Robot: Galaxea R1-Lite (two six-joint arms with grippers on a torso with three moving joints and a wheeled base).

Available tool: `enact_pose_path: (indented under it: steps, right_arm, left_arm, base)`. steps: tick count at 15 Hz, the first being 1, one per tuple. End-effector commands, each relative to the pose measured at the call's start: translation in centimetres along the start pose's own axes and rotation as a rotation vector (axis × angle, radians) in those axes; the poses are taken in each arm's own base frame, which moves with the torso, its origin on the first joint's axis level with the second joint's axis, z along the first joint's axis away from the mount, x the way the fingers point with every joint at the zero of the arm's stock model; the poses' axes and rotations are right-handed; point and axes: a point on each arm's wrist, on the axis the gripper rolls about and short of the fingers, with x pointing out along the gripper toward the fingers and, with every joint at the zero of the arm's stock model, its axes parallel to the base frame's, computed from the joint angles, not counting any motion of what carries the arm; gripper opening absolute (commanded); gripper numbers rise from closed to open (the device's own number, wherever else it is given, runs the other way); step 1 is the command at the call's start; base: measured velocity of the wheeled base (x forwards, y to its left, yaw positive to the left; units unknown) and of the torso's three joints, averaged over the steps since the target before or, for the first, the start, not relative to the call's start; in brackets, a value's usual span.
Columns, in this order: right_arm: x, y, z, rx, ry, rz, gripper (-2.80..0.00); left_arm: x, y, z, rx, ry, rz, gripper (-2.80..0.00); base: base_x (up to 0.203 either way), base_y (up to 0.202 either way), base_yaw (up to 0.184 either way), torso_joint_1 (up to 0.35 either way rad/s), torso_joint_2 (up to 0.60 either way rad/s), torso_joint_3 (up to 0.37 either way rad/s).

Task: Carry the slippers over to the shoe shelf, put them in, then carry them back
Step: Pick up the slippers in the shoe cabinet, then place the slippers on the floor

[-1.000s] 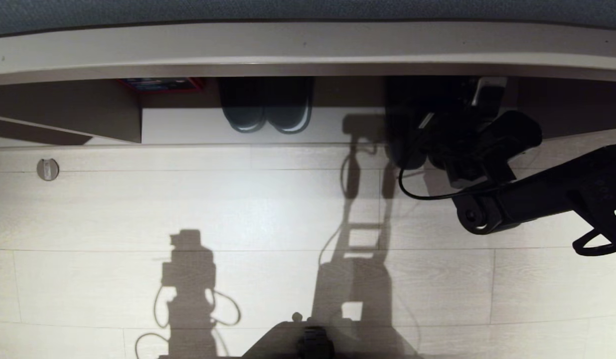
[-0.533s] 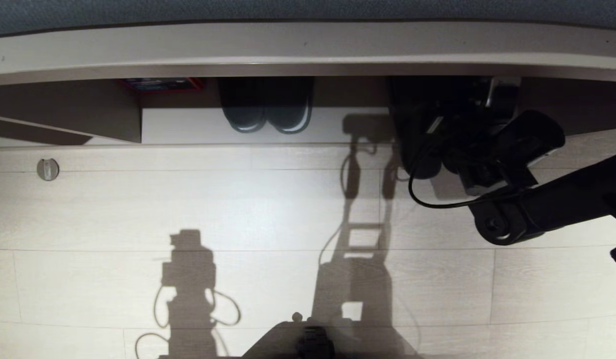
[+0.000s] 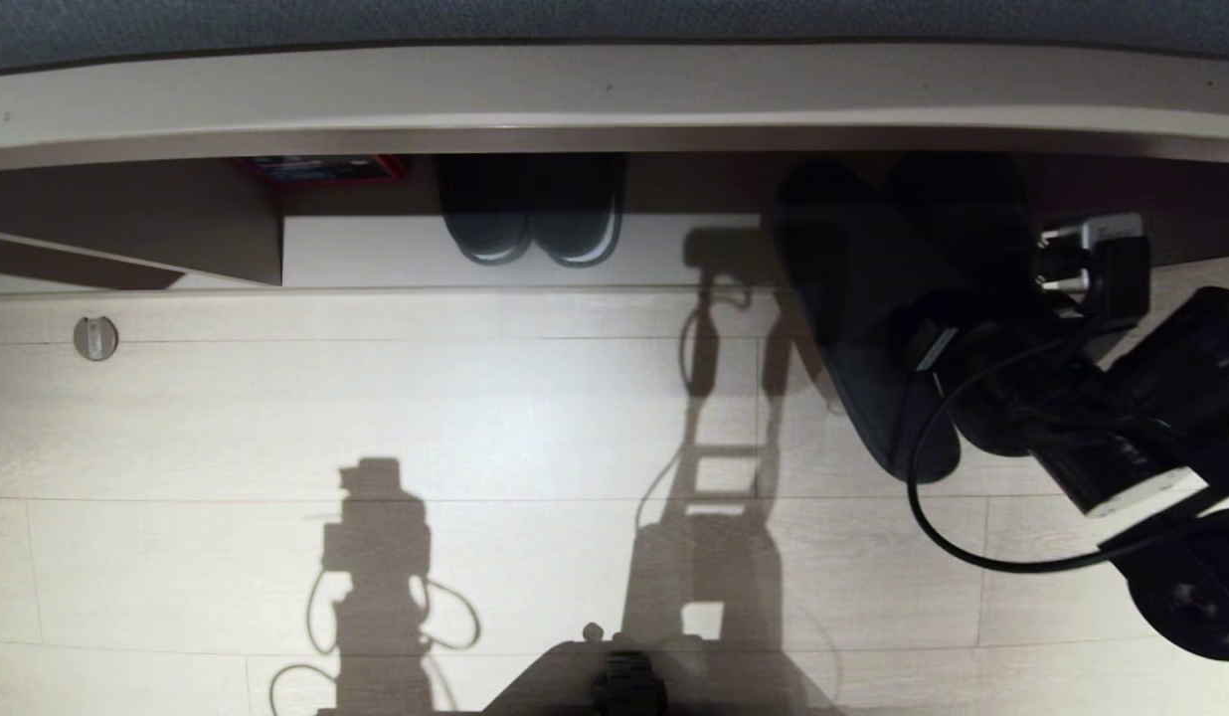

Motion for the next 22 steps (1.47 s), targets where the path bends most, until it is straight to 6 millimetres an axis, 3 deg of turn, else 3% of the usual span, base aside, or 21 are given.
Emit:
enact_pose_path:
  steps: [1,8,12,17,22]
  right_arm:
    - [-3.1,-0.4,2.7,0.006,-0.044,0.009,-2.80]
    - [-13.1,-1.7,8.5,-0.004,0.006,0.031,-2.80]
    - [-19.7,-2.5,9.8,-0.016,0.107,0.019,-2.80]
    - [-25.5,-2.7,9.4,-0.052,0.047,-0.098,-2.80]
    - [-29.3,-2.0,5.9,-0.040,0.046,-0.134,-2.80]
  left_arm:
    - [0.0,0.0,0.0,-0.001,-0.001,0.002,-2.80]
    - [0.0,0.0,0.0,0.001,-0.001,0.002,-2.80]
    - [0.0,0.0,0.0,0.001,-0.001,0.002,-2.80]
    - [0.0,0.0,0.0,0.001,-0.001,0.001,-2.80]
    - [0.0,0.0,0.0,0.004,0.000,0.000,-2.80]
  base:
    - [0.000,0.000,0.000,0.000,0.00,0.000]
    - [0.000,0.000,0.000,0.000,0.00,0.000]
    - [0.000,0.000,0.000,0.000,0.00,0.000]
    - [0.000,0.000,0.000,0.000,0.00,0.000]
    - [0.000,0.000,0.000,0.000,0.00,0.000]
